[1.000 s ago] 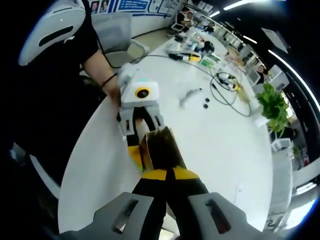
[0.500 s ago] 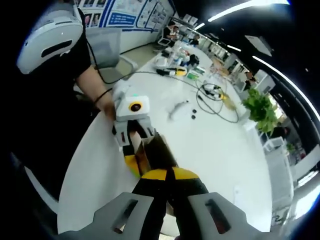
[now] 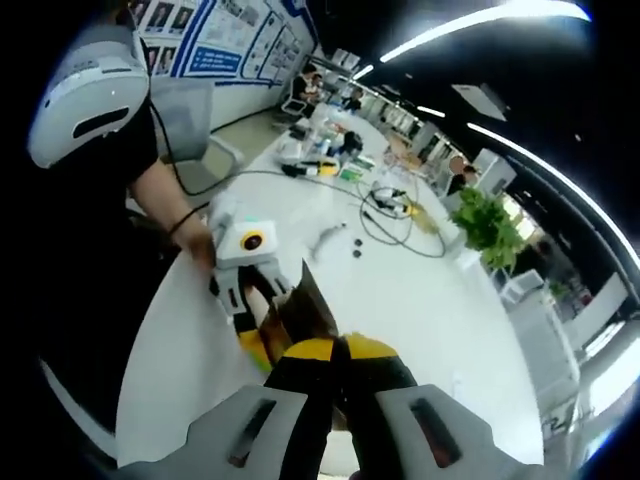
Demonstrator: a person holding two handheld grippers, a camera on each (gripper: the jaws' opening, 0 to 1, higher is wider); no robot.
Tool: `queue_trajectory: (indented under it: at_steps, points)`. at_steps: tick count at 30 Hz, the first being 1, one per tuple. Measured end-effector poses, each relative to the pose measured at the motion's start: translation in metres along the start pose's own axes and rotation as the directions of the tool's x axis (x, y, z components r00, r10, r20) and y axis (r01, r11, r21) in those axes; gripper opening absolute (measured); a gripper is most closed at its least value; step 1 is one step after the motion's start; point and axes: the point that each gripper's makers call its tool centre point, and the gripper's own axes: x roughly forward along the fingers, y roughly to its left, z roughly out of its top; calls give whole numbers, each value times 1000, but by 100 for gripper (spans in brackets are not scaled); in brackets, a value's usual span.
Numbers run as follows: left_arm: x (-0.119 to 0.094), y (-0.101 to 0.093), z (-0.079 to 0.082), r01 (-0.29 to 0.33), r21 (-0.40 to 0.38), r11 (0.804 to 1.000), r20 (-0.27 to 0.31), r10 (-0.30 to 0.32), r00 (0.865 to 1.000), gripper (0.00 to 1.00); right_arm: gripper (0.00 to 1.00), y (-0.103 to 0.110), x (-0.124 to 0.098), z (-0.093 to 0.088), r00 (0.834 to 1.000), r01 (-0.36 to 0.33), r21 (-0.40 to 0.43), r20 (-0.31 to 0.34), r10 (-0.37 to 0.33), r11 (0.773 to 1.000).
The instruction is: Extract single mask from mask box in order stack masks on table
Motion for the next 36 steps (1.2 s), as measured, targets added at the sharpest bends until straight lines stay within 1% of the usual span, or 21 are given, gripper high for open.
queue_trajectory:
  at_steps: [5, 7, 10, 14, 17, 18, 19, 21, 22, 24, 26, 27, 28, 33, 34, 36]
  points:
    - [0, 1, 0, -1, 0, 1000, -1, 1, 1000, 31, 0, -3, -9, 4, 998, 44, 28, 34, -45, 999]
    - [0, 1, 0, -1, 1, 1000, -1, 1, 1000, 31, 0, -2, -10, 4, 998, 52, 30, 41, -53, 998]
    - [0, 1, 0, -1, 1, 1000, -1, 1, 1000, 31, 0, -4, -11, 4, 995, 82, 42, 58, -84, 996]
    - [0, 1, -1, -1, 1, 1000, -2, 1, 1000, 31, 0, -10, -15, 8, 985, 133, 81, 100, -141, 988]
    - [0, 2, -1, -1, 0, 1000, -1, 1, 1000, 31, 0, -12, -18, 9, 979, 155, 100, 119, -166, 983]
    - [0, 2, -1, -1, 0, 1000, -1, 1, 1000, 31, 0, -13, -20, 10, 974, 174, 102, 128, -186, 979]
    - [0, 2, -1, 0, 1, 1000, -1, 0, 1000, 31, 0, -16, -22, 10, 966, 204, 108, 140, -218, 973]
    - [0, 1, -1, -1, 2, 1000, -1, 1, 1000, 31, 0, -13, -22, 11, 961, 218, 113, 148, -234, 969]
    - [0, 1, -1, -1, 2, 1000, -1, 1, 1000, 31, 0, -12, -22, 11, 955, 236, 118, 155, -252, 965]
    - [0, 1, -1, -1, 4, 1000, -2, 1, 1000, 31, 0, -12, -23, 12, 951, 250, 119, 158, -267, 961]
    - [0, 1, -1, 0, 3, 1000, -2, 0, 1000, 31, 0, -14, -27, 14, 937, 276, 142, 179, -299, 951]
    - [0, 1, -1, 1, 4, 1000, -1, -1, 1000, 31, 0, -15, -28, 15, 935, 279, 147, 183, -303, 949]
    - [0, 1, -1, 2, 4, 1000, -1, -2, 1000, 31, 0, -17, -32, 16, 927, 292, 163, 195, -321, 942]
    - [0, 1, -1, 4, 3, 1000, 0, -4, 1000, 31, 0, -19, -39, 19, 916, 310, 180, 206, -344, 934]
    - [0, 1, -1, 4, 4, 1000, 0, -4, 1000, 31, 0, -22, -41, 20, 905, 335, 175, 213, -368, 926]
    - [0, 1, -1, 4, 5, 1000, 0, -4, 1000, 31, 0, -21, -44, 22, 900, 343, 175, 220, -376, 923]
